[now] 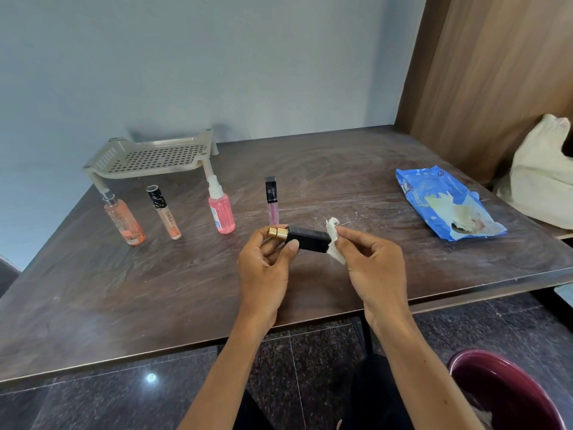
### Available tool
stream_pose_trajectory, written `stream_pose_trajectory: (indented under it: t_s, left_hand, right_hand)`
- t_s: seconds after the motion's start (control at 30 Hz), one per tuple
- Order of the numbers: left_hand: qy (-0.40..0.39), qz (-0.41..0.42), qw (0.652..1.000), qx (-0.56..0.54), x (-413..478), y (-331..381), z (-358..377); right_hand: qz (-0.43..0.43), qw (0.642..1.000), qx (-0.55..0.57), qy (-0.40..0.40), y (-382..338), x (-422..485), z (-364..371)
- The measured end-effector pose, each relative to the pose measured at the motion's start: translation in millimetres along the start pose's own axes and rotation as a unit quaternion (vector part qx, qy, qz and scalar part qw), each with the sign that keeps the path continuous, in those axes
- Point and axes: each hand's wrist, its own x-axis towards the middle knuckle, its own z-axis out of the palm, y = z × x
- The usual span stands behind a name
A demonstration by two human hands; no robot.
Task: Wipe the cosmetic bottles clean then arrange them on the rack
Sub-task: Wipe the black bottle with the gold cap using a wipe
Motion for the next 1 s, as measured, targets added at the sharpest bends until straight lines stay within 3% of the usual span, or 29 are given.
stream_pose_trajectory:
  t_s: [0.23,0.47,0.8,0.87,1.0]
  left_hand:
    - [0.002,0.004,1.000,0.007,-1,0,1]
    - [-0.007,-0.006,1.000,0.008,0,0,1]
    - [-0.008,0.034,0.999,0.021,-2,2,2]
    - [-0.008,0.041,0.999,0.025,-2,2,2]
    - [-0.027,0.069,0.997,0.038,-4,3,1]
  right_hand:
    - [0.014,0.998,-0.052,-0.027,9,-9,-1]
    - [-0.003,1.000,-0.025,0.008,1,-3,-1]
    - [0.005,0.998,-0.058,-0.018,11,-16,-6]
    - [-0.025,0.997,-0.075,0.001,6,-19,-6]
    - [-0.168,0.978,-0.120,0.020,-15,-21,1]
